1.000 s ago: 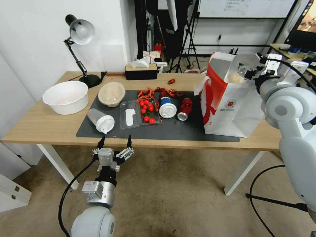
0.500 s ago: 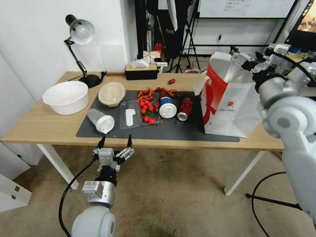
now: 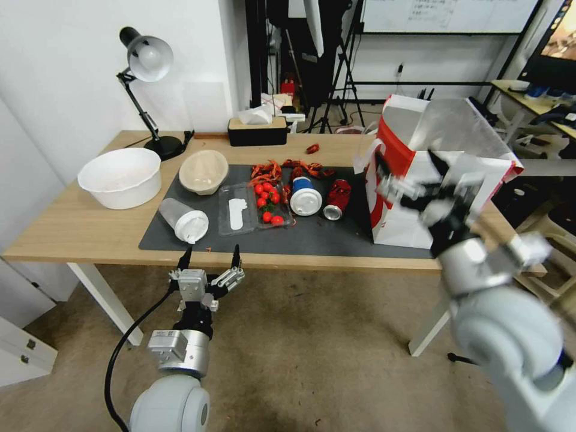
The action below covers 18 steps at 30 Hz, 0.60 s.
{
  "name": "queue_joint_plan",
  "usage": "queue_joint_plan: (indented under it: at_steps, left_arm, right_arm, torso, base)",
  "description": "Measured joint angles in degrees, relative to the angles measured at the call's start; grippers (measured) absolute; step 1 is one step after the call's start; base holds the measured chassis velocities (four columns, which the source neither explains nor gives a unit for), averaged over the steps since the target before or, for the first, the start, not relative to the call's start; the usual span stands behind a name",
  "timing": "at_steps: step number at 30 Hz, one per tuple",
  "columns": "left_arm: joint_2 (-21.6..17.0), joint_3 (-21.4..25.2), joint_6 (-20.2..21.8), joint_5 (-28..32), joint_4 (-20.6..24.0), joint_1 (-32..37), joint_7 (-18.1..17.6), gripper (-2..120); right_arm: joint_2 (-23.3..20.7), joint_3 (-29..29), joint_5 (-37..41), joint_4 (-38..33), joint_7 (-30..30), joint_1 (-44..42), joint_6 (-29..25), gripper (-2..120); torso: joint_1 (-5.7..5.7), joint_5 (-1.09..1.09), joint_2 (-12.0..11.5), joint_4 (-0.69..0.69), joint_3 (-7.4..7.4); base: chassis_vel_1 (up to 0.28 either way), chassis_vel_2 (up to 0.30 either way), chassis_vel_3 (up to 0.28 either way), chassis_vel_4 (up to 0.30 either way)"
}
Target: Pick up the trash from the table and place it into the takeout bag.
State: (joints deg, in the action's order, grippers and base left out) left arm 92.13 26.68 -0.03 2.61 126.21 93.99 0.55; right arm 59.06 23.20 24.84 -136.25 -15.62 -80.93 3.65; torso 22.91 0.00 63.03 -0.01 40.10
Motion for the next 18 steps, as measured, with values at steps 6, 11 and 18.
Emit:
queue_joint_plan:
  at_steps: [6,11,18]
  left_arm:
    - [0.0,0.1,-0.4,0.0,-0.3,0.1,0.0,100]
    - [0.0,0.2,-0.8,0.0,-0.6,0.1,0.0,100]
    - [0.0,0.5,-1.1,0.0,-0.9,0.0,0.0,100]
  right_arm:
    - [3.5,-1.7,-8.6,2.3,-2.0,-7.1,-4.5,100]
    - [5.1,-4.1,-12.7,5.9,-4.1,-11.2,-7.9,100]
    - [7.0,-7.3,-15.2,9.0,-5.6,-12.6,-9.3,100]
  torso:
    - [0.0,-0.01,0.0,0.01,0.0]
    - [0.0,0.0,0.0,0.01,0.0]
    - [0.0,0.0,0.0,0.01,0.01]
  base:
    - [0.0,0.0,0.0,0.0]
    - [0.0,0.0,0.0,0.0]
    - [0.0,0.0,0.0,0.0]
